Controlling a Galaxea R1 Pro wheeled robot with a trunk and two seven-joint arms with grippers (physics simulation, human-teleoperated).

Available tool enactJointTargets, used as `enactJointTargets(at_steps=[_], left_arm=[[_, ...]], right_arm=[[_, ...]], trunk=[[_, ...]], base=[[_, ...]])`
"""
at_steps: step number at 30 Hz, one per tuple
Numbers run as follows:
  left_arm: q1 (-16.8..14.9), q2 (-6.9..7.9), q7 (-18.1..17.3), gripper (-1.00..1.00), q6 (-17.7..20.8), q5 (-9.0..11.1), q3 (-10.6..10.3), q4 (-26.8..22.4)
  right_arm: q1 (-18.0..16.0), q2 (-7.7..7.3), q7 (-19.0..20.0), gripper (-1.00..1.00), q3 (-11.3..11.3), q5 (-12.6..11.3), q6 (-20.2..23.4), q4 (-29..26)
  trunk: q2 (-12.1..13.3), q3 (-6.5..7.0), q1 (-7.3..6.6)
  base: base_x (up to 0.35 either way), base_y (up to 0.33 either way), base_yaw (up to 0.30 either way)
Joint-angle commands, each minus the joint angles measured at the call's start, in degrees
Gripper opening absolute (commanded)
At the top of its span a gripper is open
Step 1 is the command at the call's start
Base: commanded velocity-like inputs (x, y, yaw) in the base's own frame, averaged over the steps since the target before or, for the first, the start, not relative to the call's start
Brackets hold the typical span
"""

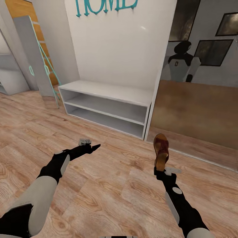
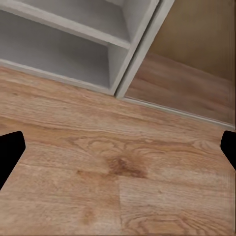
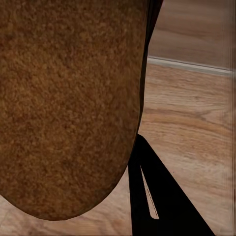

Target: Pick up the two gym shoes and the two sandals from the corridor floor and place them onto the hallstand (shoe rack) in the corridor, making sure they are on the rack and not on the floor. Arrange them so the two gym shoes are next to each other and the two sandals are next to each other.

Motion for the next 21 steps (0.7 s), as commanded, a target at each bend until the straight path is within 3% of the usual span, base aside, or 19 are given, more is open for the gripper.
enactJointTargets(at_steps=[1, 21], left_arm=[[0.0, -0.06, -0.4, 1.00, 0.5, -0.4, 0.4, -0.1], [0.0, -0.06, -0.4, 1.00, 0.5, -0.4, 0.4, 0.0]], right_arm=[[0.0, -0.02, -0.2, -1.00, 0.1, -0.7, 0.1, 0.0], [0.0, -0.03, -0.2, -1.00, 0.1, -0.7, 0.1, 0.0]], trunk=[[0.0, -0.05, -0.01], [0.0, -0.05, -0.01]], base=[[0.000, 0.000, -0.197], [0.000, 0.000, -0.246]])
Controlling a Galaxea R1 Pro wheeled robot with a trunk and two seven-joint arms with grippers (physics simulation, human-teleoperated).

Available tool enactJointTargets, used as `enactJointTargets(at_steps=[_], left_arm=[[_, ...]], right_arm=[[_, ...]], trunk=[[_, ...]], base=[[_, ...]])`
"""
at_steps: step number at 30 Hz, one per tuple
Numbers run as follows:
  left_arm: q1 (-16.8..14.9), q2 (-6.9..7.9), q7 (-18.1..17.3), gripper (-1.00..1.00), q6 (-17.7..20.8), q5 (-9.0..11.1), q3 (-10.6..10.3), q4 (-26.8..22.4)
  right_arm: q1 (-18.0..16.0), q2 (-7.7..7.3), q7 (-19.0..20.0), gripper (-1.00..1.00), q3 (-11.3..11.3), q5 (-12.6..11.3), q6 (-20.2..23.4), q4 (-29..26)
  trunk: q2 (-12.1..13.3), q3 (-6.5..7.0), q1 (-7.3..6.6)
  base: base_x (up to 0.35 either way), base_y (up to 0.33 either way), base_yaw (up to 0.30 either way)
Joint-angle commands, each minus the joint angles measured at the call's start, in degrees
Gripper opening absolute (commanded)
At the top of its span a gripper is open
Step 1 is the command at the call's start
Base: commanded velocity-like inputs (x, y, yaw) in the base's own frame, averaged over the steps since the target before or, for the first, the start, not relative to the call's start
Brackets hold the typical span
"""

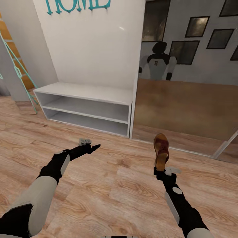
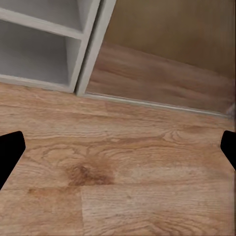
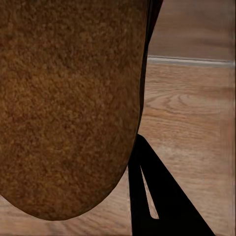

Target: Pick up the two gym shoes and the two sandals from the corridor floor and place them onto the hallstand (shoe rack) in the corridor, making sure they are on the rack and not on the floor. Arrange them so the two gym shoes are next to each other and the two sandals are next to each other.

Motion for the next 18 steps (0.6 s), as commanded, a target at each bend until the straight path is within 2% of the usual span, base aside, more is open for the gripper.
enactJointTargets(at_steps=[1, 18], left_arm=[[0.0, -0.05, -0.4, 1.00, 0.5, -0.4, 0.4, -0.1], [0.0, -0.05, -0.4, 1.00, 0.5, -0.4, 0.3, -0.1]], right_arm=[[0.0, -0.02, -0.2, -1.00, 0.1, -0.7, 0.1, 0.0], [0.0, -0.02, -0.2, -1.00, 0.1, -0.7, 0.1, 0.0]], trunk=[[0.0, -0.05, -0.01], [0.0, -0.05, -0.01]], base=[[0.000, 0.000, -0.253], [0.000, 0.000, -0.253]])
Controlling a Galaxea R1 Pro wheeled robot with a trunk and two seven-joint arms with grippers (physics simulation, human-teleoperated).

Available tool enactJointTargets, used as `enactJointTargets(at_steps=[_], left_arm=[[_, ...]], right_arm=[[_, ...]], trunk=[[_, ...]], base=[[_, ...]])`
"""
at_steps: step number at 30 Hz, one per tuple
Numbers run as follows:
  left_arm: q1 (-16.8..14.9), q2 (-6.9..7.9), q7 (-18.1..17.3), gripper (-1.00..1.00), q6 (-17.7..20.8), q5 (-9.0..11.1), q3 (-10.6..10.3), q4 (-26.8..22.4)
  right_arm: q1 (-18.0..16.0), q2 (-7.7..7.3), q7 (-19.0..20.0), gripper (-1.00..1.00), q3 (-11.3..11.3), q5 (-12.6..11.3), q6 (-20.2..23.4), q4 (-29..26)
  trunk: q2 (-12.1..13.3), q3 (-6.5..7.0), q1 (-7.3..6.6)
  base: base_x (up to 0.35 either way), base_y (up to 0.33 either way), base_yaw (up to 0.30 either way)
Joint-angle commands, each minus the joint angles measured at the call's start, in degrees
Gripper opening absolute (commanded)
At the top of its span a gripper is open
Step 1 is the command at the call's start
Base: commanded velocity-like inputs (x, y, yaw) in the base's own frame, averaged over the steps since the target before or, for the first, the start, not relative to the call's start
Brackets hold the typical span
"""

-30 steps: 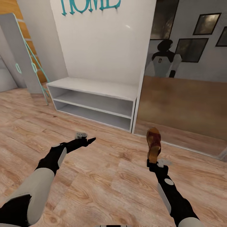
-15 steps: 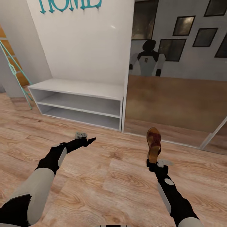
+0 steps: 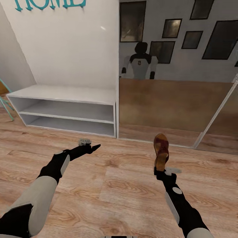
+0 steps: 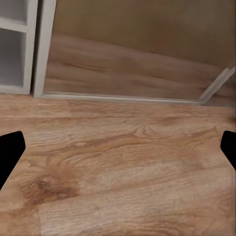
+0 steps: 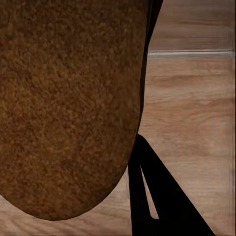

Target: Pick up the two gym shoes and the two sandals from the corridor floor and place them onto the hallstand (shoe rack) in the corridor, making sure they are on the rack and not on the floor. Arrange them so the two gym shoes are next to each other and the two sandals are next to each other.

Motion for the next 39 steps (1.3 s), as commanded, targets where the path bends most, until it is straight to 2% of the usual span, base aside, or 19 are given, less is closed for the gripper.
enactJointTargets(at_steps=[1, 23, 39], left_arm=[[0.0, -0.05, -0.4, 1.00, 0.5, -0.4, 0.4, -0.1], [0.0, -0.09, -0.4, 1.00, 0.4, -0.4, 0.4, -0.1], [0.0, -0.13, -0.4, 1.00, 0.4, -0.4, 0.4, -0.1]], right_arm=[[0.0, -0.02, -0.2, -1.00, 0.1, -0.7, 0.1, 0.0], [0.0, -0.02, -0.2, -1.00, 0.1, -0.8, 0.1, 0.0], [0.0, -0.02, -0.2, -1.00, 0.1, -0.8, 0.1, 0.0]], trunk=[[0.0, -0.05, -0.01], [0.0, -0.05, -0.01], [0.0, -0.05, -0.01]], base=[[0.000, 0.000, -0.253], [0.003, -0.002, -0.254], [0.216, -0.151, -0.254]])
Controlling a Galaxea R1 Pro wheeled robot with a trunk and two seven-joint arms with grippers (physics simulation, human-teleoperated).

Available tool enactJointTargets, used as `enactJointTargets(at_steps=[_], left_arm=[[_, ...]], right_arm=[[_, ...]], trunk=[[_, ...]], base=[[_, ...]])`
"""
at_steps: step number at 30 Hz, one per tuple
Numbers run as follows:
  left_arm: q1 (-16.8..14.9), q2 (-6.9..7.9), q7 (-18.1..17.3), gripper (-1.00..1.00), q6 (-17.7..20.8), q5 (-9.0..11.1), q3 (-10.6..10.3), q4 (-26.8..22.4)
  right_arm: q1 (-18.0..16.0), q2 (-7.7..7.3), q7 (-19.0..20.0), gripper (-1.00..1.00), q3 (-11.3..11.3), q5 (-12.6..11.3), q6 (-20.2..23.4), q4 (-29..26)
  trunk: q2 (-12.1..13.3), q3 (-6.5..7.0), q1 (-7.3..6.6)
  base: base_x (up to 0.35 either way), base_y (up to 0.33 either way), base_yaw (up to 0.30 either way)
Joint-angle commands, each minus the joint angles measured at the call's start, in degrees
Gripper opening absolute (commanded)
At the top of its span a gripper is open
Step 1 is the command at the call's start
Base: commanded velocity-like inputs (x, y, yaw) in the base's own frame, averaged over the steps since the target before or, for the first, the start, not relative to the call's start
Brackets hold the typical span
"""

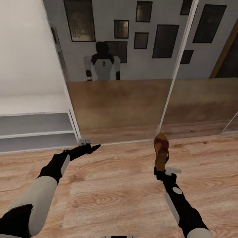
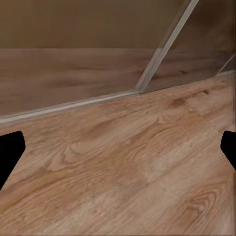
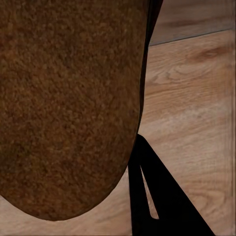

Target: Pick up the two gym shoes and the two sandals from the corridor floor and place them onto the hallstand (shoe rack) in the corridor, making sure they are on the rack and not on the floor. Arrange them so the two gym shoes are next to each other and the two sandals are next to each other.

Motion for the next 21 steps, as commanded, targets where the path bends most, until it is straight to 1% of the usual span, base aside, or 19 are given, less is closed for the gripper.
enactJointTargets(at_steps=[1, 8, 15, 21], left_arm=[[0.0, -0.06, -0.4, 1.00, 0.5, -0.4, 0.4, -0.1], [0.0, -0.06, -0.4, 1.00, 0.5, -0.4, 0.4, -0.1], [0.0, -0.06, -0.4, 1.00, 0.5, -0.4, 0.4, 0.5], [0.0, -0.07, -0.4, 1.00, 0.5, -0.4, 0.3, 0.5]], right_arm=[[0.0, -0.02, -0.2, -1.00, 0.1, -0.7, 0.1, 0.0], [0.0, -0.02, -0.2, -1.00, 0.1, -0.7, 0.1, -0.1], [0.0, -0.02, -0.2, -1.00, 0.1, -0.7, 0.1, -0.1], [0.0, -0.02, -0.2, -1.00, 0.1, -0.7, 0.1, -0.1]], trunk=[[0.0, -0.05, 0.01], [0.0, -0.05, 0.01], [0.0, -0.05, 0.01], [0.0, -0.05, 0.01]], base=[[0.244, -0.170, -0.254], [0.244, -0.171, -0.236], [0.245, -0.172, -0.078], [0.245, -0.172, -0.211]])
